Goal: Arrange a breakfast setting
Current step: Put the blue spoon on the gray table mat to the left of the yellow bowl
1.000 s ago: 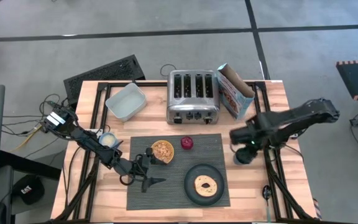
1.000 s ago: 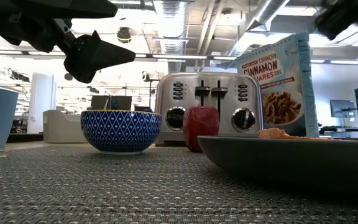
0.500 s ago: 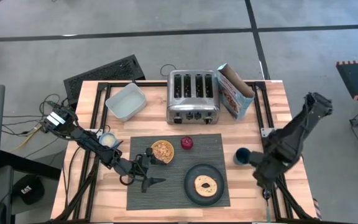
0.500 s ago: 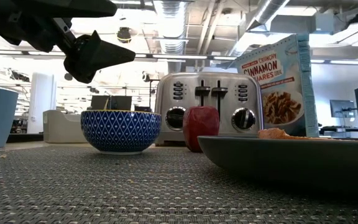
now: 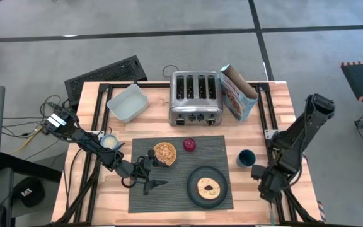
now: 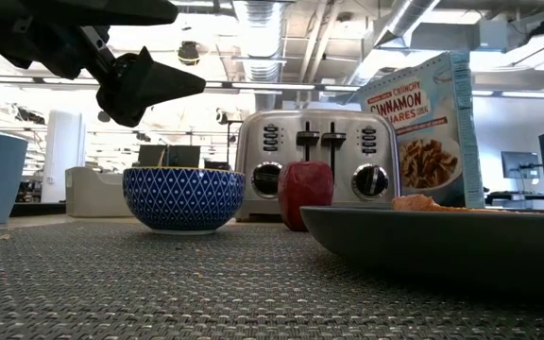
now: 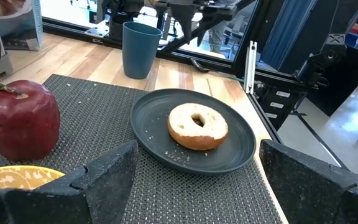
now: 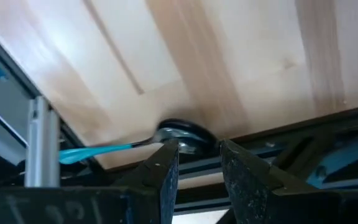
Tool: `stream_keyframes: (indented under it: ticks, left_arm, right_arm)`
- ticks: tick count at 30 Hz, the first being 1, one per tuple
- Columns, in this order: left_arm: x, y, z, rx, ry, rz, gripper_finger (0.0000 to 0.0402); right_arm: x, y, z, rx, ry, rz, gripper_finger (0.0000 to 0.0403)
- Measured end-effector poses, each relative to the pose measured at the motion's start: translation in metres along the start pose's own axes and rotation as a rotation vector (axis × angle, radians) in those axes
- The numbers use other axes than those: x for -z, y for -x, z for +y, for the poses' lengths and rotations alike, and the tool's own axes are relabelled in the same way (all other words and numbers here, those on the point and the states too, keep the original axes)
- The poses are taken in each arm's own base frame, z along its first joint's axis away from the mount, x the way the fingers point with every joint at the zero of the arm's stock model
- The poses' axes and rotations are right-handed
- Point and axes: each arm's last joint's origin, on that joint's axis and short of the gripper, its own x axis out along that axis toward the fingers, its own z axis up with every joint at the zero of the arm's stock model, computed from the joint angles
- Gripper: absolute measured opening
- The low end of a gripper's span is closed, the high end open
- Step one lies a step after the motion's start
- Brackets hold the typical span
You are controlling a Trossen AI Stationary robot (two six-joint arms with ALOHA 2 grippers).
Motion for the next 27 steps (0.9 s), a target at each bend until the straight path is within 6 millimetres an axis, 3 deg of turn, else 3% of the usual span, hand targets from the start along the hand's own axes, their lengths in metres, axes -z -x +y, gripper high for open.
stream_keyframes:
  ticks: [4,14,27]
  left_arm:
    - [0.0,0.0,0.0,0.0,0.001,0.0,0.0322]
    - [0.0,0.0,0.0,-0.001,0.0,0.0,0.0322]
    - [0.001,0.0,0.0,-0.004,0.005,0.009,0.0322]
  right_arm:
    - [0.0,-0.008,-0.014,0.005,0.024,0.008,0.0147]
    - [0.001,-0.026,-0.021,0.052,0.119,0.092,0.0147]
    - [-0.005,-0.053,-0.008,0.082,0.246,0.133,0.0147]
